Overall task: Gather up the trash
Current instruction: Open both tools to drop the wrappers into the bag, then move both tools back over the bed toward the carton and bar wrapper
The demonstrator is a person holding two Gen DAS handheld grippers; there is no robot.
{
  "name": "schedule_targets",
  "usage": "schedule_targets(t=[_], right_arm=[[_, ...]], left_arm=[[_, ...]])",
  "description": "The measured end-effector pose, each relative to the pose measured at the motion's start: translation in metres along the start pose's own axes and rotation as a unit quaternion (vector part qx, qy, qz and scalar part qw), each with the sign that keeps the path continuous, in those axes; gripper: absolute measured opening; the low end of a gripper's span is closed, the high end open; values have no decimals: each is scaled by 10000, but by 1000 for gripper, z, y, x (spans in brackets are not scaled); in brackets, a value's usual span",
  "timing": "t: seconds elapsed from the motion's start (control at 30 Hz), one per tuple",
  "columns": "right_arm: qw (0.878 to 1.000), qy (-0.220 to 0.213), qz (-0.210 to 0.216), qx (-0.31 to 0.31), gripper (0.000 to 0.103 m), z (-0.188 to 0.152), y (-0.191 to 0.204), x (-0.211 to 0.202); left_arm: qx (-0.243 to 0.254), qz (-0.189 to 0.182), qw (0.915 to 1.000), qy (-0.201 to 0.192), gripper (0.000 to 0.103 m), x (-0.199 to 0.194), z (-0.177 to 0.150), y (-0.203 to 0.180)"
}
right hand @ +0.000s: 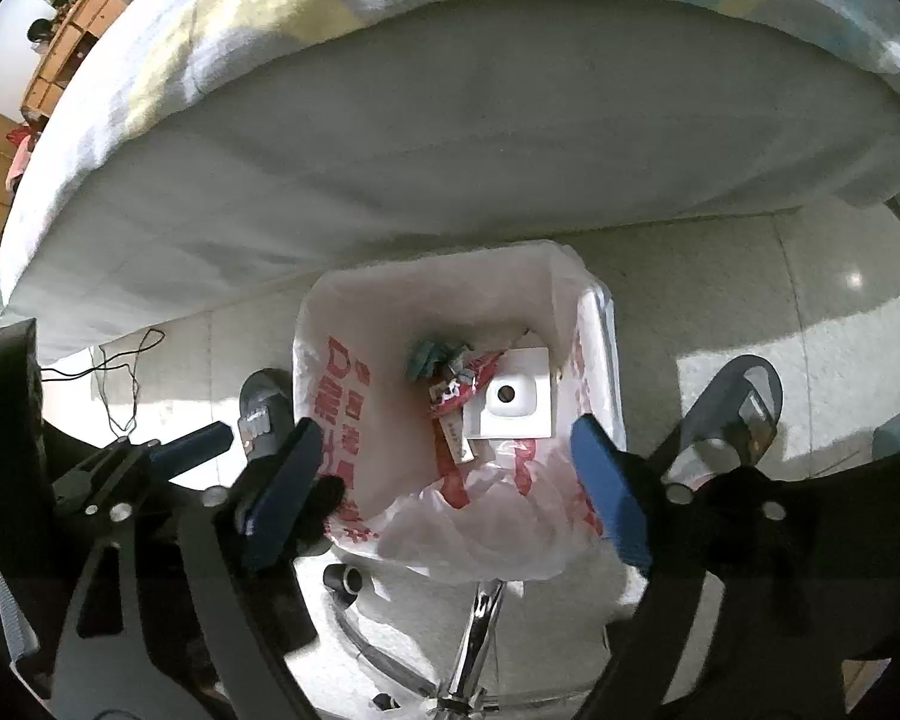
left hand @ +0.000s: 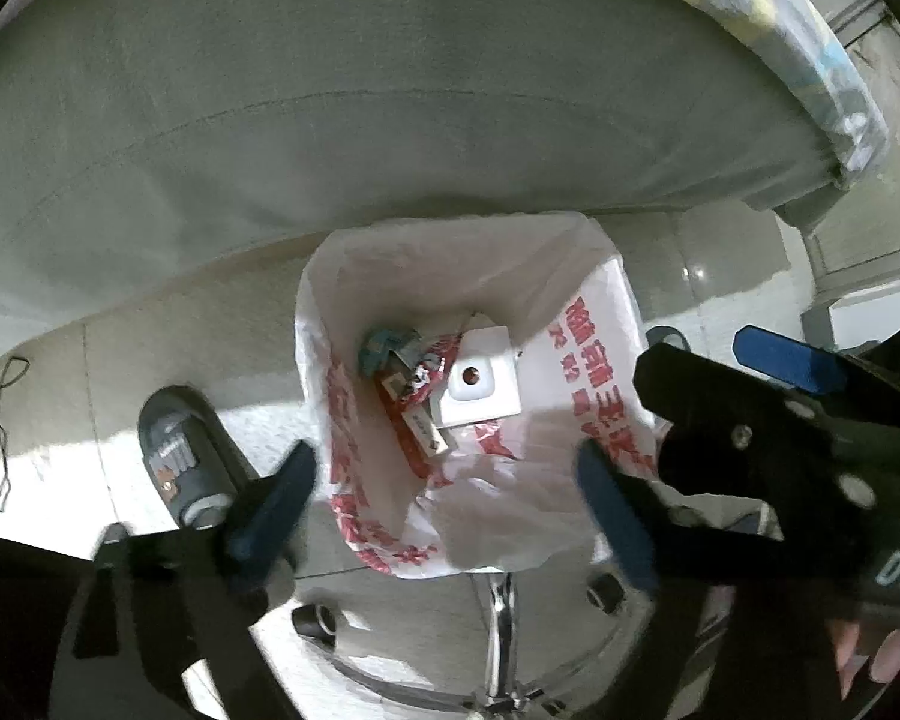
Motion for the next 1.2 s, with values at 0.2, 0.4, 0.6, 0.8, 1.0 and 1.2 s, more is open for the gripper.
schedule_targets(t=[0.2, 0.4, 0.6, 0.8, 1.0, 1.2], right_arm=[[9998, -107, 47, 155, 90, 2, -5, -5], [9974, -408, 366, 466, 92, 4, -13, -28], [9894, -1010, 714, 757, 93, 9, -25, -71], [9829, -1523, 717, 752, 93, 20, -32, -107], [9760, -1984, 723, 536, 93, 39, -22, -143], [9717, -2246, 637, 370, 93, 74, -4, -173]], left_arm=[[-106, 14, 9999, -27, 94, -2, 0, 4], [-394, -83, 9992, -59, 95, -10, 3, 11], [-620, 9, 9966, -550, 95, -44, 14, 23], [-904, 258, 9886, -1178, 95, -89, 30, 45], [-737, 539, 9769, -1934, 95, -141, 51, 46], [-432, 694, 9673, -2402, 95, -183, 83, 49]])
Point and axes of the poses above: each gripper's, at about its wrist camera, not at the fingertips, and x roughly the way its jaws point, y to its left, z to its top, the point moved 3 cm from there along x, roughly the way its jaws point, and after that the axes turned 2 degrees about x, right-handed, at the moved point
